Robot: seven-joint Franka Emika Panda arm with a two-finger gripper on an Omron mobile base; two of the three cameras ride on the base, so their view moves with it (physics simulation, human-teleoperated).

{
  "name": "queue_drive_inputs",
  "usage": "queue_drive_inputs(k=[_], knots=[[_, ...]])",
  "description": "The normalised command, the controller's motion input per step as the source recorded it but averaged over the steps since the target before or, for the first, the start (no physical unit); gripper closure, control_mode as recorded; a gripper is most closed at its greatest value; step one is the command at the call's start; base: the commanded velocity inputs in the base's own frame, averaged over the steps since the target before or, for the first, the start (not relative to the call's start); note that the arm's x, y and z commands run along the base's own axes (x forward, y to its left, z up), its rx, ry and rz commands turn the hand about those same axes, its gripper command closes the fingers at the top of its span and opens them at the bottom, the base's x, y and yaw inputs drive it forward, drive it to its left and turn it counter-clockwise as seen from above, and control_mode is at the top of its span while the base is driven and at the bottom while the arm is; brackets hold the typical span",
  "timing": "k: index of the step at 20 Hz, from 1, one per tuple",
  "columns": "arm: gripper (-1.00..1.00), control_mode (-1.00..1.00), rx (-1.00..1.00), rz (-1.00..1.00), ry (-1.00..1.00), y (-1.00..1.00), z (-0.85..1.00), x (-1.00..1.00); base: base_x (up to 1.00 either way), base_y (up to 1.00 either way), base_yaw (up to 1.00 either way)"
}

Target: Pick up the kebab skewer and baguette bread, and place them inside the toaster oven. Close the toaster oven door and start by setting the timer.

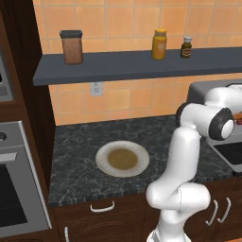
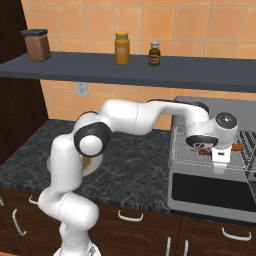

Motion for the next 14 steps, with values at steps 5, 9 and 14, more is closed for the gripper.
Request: queue_drive_inputs(k=[5, 9, 14], knots=[[-1.0, -1.0, 0.0, 0.0, 0.0, 0.02, 0.0, 0.18, 0.0, 0.0, 0.0], [-1.0, -1.0, 0.0, 0.0, 0.0, 0.01, 0.0, 0.01, 0.0, 0.0, 0.0], [-1.0, -1.0, 0.0, 0.0, 0.0, 0.0, 0.0, 0.0, 0.0, 0.0, 0.0]])
